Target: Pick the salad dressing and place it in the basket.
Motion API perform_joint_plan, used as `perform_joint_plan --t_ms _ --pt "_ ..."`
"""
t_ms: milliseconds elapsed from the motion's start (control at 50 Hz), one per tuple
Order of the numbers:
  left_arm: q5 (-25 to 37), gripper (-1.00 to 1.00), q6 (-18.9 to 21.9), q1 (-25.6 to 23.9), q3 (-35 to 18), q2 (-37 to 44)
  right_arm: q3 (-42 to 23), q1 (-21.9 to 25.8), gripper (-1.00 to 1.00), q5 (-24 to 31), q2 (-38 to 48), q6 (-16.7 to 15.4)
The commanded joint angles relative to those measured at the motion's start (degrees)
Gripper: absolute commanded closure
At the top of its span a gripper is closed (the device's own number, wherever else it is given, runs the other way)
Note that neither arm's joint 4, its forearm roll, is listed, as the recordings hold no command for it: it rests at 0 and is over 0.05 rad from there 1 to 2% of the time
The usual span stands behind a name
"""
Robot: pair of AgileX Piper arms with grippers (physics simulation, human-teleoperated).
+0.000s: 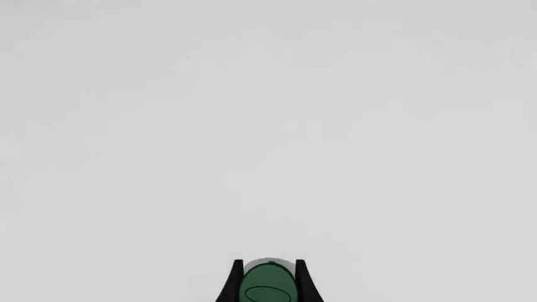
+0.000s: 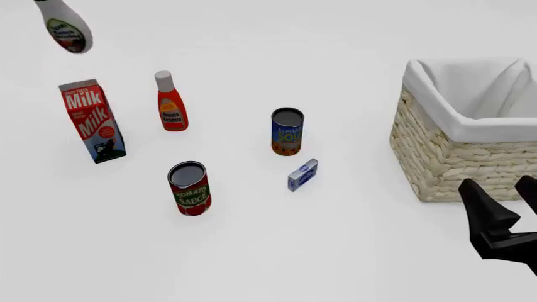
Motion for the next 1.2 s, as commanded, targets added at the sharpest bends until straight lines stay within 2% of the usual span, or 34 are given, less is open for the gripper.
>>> perform_joint_plan --t_ms 20,60,160,200,240,420,480,520,900,1200 --pt "3.25 1.0 1.2 -5.29 -4.27 -3.98 0.0 0.17 -1.0 0.04 -0.02 0.29" --pt "4.55 1.0 1.42 -7.65 -5.42 -4.82 0.0 0.23 -1.0 0.02 -0.1 0.36" --pt "4.8 1.0 2.54 -11.18 -4.24 -7.01 0.0 0.41 -1.0 0.55 -0.77 0.4" --pt "4.4 1.0 3.92 -14.09 -2.25 -8.75 0.0 0.42 -1.0 0.69 -0.98 0.42" --pt "4.64 1.0 3.58 -16.1 -1.66 -9.59 0.0 0.44 -1.0 0.98 -1.34 0.36" --pt "2.98 1.0 6.06 -22.91 3.12 -12.38 0.0 0.39 -1.0 3.17 -3.94 0.48" --pt "2.47 1.0 5.46 -25.24 4.35 -13.02 0.0 0.26 -1.0 4.28 -5.26 0.45" --pt "2.08 1.0 5.81 -25.41 4.79 -13.18 0.0 0.15 -1.0 4.55 -5.6 0.41" --pt "-1.7 1.0 5.8 -37.7 13.14 -16.57 0.0 -0.35 -1.0 11.42 -13.2 0.21" --pt "-3.47 1.0 5.53 -43.78 16.87 -16.83 0.0 0.06 -1.0 10.98 -12.87 0.1"
